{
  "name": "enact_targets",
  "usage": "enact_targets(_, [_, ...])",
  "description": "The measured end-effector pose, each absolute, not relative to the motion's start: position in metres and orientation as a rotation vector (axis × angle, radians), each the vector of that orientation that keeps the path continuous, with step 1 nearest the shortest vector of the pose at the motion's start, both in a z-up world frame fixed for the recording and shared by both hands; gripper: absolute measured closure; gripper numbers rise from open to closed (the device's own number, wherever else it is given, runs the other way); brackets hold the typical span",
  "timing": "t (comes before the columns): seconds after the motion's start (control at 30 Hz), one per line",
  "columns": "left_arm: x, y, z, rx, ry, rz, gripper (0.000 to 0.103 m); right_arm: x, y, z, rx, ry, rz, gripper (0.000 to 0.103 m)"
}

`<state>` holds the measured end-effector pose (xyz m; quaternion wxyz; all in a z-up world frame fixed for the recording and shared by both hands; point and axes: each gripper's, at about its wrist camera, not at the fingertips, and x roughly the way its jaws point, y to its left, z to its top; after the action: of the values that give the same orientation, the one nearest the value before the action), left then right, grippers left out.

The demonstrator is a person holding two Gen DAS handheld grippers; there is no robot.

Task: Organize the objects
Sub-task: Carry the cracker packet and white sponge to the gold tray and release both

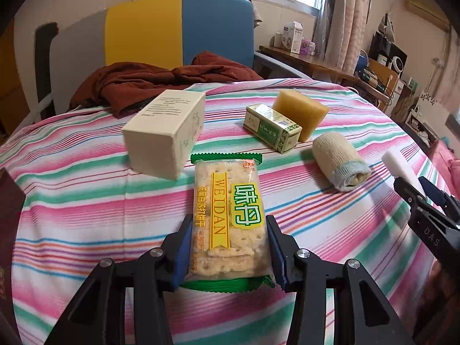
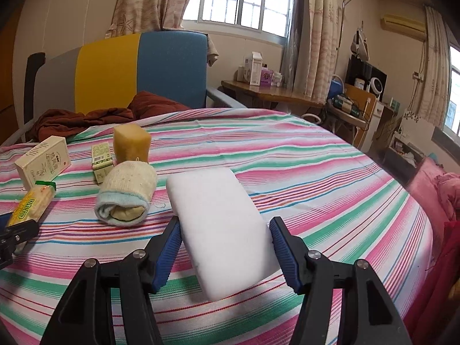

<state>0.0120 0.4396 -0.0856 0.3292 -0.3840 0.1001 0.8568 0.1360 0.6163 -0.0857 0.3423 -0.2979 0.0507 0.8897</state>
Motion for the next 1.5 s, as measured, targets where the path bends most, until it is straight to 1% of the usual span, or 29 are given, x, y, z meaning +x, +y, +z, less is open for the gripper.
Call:
enact_targets(0.13, [0.018,0.425,-0.084,-0.989,0.23,2.25,0.055,0.137,0.599,-0.081,-0.757,0.068,2.322,0.04])
enact_targets(0.27, [0.026,0.413,-0.085,-0.989,0.212,2.237,0.055,0.138,0.587,-0.085,-0.797,0.072,2.348,0.04])
enact_targets(0.43, [0.029,0.392,-0.083,-1.002,0.15,2.212,0.055,0.149,0.566,-0.078,-0.811,0.175,2.404,0.04])
enact_targets(0.5, [0.034,0.386,-0.081,-0.989,0.157,2.2,0.055,0.152,0.555,-0.072,-0.81,0.213,2.431,0.04])
enact_targets(0.63, [0.05,0.372,-0.074,-0.922,0.229,2.197,0.055,0.15,0.534,-0.06,-0.811,0.258,2.487,0.04])
enact_targets(1.0, [0.069,0.308,-0.042,-0.883,0.16,2.195,0.055,0.126,0.47,-0.051,-0.909,0.381,2.634,0.04])
enact_targets(1.33, [0.051,0.214,-0.012,-0.89,-0.047,2.317,0.055,0.093,0.388,-0.025,-0.951,0.433,2.818,0.04])
enact_targets(1.5, [0.033,0.167,-0.009,-0.919,-0.135,2.397,0.055,0.071,0.341,-0.011,-0.989,0.43,2.92,0.04])
